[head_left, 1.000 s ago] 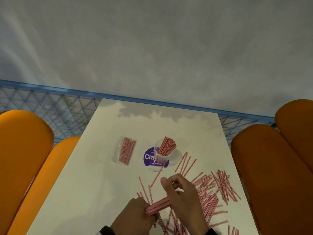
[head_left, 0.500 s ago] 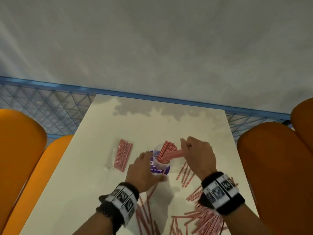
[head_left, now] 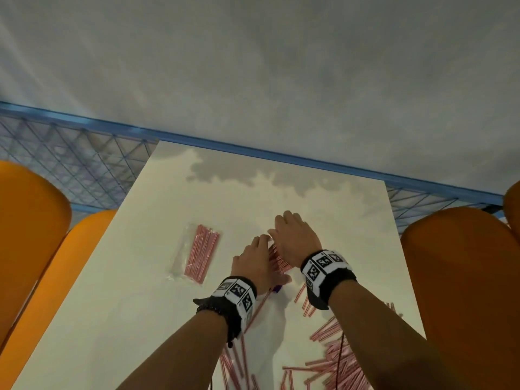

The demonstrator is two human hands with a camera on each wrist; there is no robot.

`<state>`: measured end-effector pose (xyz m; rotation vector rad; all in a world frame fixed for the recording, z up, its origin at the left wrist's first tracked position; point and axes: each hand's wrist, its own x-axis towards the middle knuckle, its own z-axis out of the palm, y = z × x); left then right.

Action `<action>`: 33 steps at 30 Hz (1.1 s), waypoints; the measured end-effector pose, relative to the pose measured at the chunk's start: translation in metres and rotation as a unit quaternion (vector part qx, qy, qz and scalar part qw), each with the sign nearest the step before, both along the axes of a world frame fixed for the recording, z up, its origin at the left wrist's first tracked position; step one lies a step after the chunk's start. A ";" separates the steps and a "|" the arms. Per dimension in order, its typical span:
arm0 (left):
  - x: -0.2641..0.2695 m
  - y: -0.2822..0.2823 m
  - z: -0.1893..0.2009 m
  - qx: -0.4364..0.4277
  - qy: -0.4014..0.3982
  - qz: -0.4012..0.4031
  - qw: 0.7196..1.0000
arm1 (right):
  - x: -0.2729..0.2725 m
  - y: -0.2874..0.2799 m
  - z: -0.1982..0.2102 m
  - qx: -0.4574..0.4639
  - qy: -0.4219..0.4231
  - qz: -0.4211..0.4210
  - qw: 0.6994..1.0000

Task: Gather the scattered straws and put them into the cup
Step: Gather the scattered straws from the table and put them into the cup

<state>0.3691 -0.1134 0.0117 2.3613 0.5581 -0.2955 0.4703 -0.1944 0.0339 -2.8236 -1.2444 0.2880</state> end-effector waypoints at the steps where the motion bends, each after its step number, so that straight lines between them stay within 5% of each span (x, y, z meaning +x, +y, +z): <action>1: 0.000 0.000 -0.001 -0.002 -0.001 -0.001 1.000 | -0.003 -0.002 -0.005 0.007 0.040 -0.020 0.999; 7: 0.000 0.000 0.007 -0.007 0.029 -0.014 0.999 | -0.011 -0.005 0.008 0.083 0.178 -0.156 0.968; 12: -0.037 0.013 0.024 -0.004 -0.047 0.003 0.999 | -0.051 -0.064 0.035 0.258 0.092 -0.205 0.939; 16: -0.099 0.041 0.008 -0.005 -0.040 0.033 0.999 | -0.137 -0.137 0.026 0.134 0.207 -0.188 0.951; 19: -0.150 0.033 -0.008 0.093 -0.011 -0.146 0.985 | -0.214 -0.186 0.001 -0.006 0.251 -0.189 0.949; 22: -0.184 0.006 -0.021 0.153 -0.042 -0.370 0.916 | -0.272 -0.206 -0.015 -0.052 0.326 -0.283 0.901; 25: -0.198 -0.012 -0.032 0.185 0.059 -0.439 0.877 | -0.300 -0.198 -0.027 -0.020 0.331 -0.324 0.886; 33: -0.252 -0.015 -0.052 0.145 0.012 -0.293 0.945 | -0.289 -0.166 -0.068 0.076 0.184 -0.218 0.955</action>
